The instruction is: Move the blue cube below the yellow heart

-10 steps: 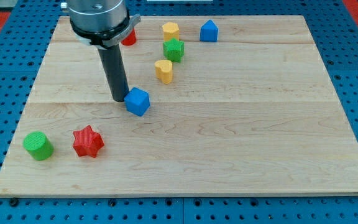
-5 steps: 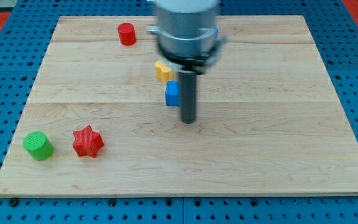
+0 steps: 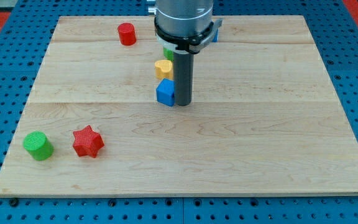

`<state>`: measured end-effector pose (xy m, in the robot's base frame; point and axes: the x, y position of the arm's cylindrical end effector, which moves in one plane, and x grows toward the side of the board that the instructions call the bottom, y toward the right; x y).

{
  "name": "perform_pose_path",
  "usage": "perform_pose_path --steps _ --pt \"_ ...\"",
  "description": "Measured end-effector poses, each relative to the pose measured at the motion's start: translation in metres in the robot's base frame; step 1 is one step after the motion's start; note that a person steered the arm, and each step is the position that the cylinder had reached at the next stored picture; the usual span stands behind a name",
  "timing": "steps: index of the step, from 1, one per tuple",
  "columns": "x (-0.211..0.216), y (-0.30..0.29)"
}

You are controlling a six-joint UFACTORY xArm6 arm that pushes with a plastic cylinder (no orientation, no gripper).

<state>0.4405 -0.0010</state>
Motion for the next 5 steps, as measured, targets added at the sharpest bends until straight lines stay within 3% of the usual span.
perform_pose_path --steps 2,3,4,5 --pt "-0.010 -0.009" --pt "0.029 -0.002" --pt "0.043 -0.069" --pt "-0.025 -0.119"
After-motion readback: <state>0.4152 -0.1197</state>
